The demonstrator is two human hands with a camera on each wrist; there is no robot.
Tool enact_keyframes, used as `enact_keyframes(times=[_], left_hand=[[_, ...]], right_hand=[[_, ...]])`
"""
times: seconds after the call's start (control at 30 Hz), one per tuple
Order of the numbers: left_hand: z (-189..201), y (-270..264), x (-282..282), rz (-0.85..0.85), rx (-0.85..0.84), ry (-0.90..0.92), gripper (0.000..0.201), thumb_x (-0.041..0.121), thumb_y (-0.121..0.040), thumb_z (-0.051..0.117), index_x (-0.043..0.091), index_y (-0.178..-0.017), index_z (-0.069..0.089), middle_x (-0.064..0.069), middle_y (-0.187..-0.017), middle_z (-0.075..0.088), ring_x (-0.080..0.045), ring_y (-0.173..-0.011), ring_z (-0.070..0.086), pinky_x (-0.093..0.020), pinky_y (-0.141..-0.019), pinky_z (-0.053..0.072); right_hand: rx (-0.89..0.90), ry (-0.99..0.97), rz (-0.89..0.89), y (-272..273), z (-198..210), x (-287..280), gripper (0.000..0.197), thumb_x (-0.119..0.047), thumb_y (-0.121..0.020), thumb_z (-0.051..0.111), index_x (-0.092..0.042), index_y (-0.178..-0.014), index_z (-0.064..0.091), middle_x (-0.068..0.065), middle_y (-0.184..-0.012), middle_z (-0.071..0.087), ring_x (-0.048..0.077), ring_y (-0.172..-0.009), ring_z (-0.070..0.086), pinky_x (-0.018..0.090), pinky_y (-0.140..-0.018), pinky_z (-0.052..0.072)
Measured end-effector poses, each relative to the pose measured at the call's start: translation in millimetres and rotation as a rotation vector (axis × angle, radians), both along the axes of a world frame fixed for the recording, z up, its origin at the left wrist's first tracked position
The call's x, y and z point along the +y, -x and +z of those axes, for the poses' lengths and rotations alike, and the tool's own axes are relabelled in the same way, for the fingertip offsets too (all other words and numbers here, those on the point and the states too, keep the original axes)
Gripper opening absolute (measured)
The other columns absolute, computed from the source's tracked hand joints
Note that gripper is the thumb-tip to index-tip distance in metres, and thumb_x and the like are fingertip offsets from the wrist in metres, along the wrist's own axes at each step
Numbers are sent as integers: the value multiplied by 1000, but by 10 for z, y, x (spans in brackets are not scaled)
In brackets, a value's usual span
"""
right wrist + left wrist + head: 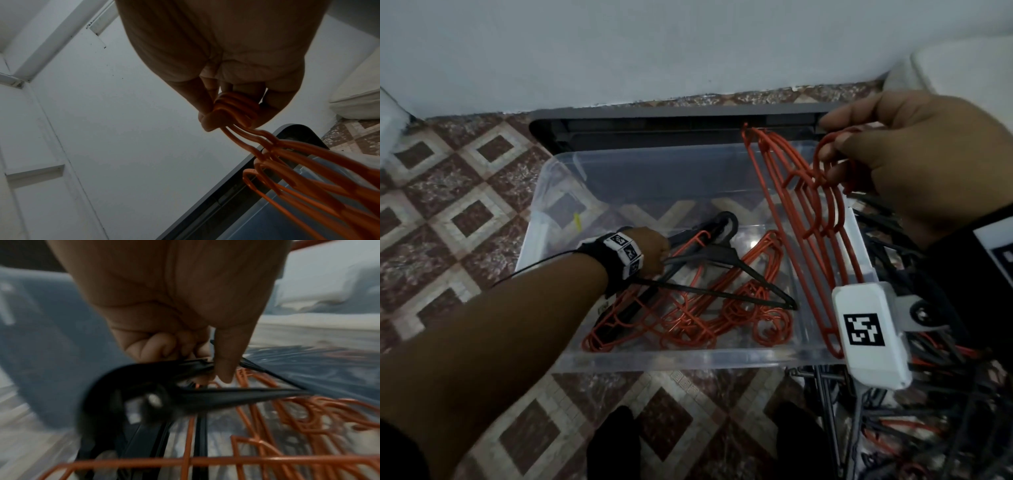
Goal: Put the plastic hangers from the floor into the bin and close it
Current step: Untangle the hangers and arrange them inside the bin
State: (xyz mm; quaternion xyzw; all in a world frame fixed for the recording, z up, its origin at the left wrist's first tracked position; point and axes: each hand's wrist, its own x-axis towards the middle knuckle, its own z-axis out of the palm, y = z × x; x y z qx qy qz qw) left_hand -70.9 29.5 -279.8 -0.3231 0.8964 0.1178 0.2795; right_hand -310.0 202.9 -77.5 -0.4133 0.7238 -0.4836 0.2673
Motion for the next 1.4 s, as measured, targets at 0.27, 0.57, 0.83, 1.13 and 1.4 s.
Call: enact_keyframes(times=[0.27,0.57,0.83,1.13,1.4], left_hand=[[372,-207,43,-42,137,-224,13,36,-86,67,29,-79,59,9,-72,62,-15,-72,58,-28,-71,46],[187,-451,-167,317,186,-215,25,45,-85,68,24,-72,64,9,-70,66,-14,-72,62,-25,-69,45],[-208,127,111,124,87,-126,24,44,-94,54,27,-78,62,8,-73,65,-10,-66,63,-20,-61,46],[-564,-229,-66,32,-196,11,60,8,-91,58,21,-145,36,-14,-130,57,-30,-105,60,-34,-85,50],[-659,-401,47,-85,-249,201,37,22,-90,60,17,-126,54,-16,-134,50,-41,-115,52,-47,-86,49]], right_hand=[[-28,-14,22,-22,25,3,27,0,-92,53,-23,-88,68,1,-71,69,14,-57,65,30,-61,52],[-12,-40,17,-23,19,11,27,0,-91,54,-22,-87,69,6,-75,71,17,-61,67,33,-66,54],[0,-72,23,-53,-16,-8,27,0,-91,53,-22,-90,69,7,-78,72,20,-64,68,38,-71,58],[5,-70,34,-12,-70,-18,25,-5,-86,56,-25,-84,70,3,-73,74,18,-63,70,34,-65,56],[11,-53,46,-28,-81,-21,25,-5,-86,56,-25,-83,70,2,-71,73,17,-61,70,35,-65,55]])
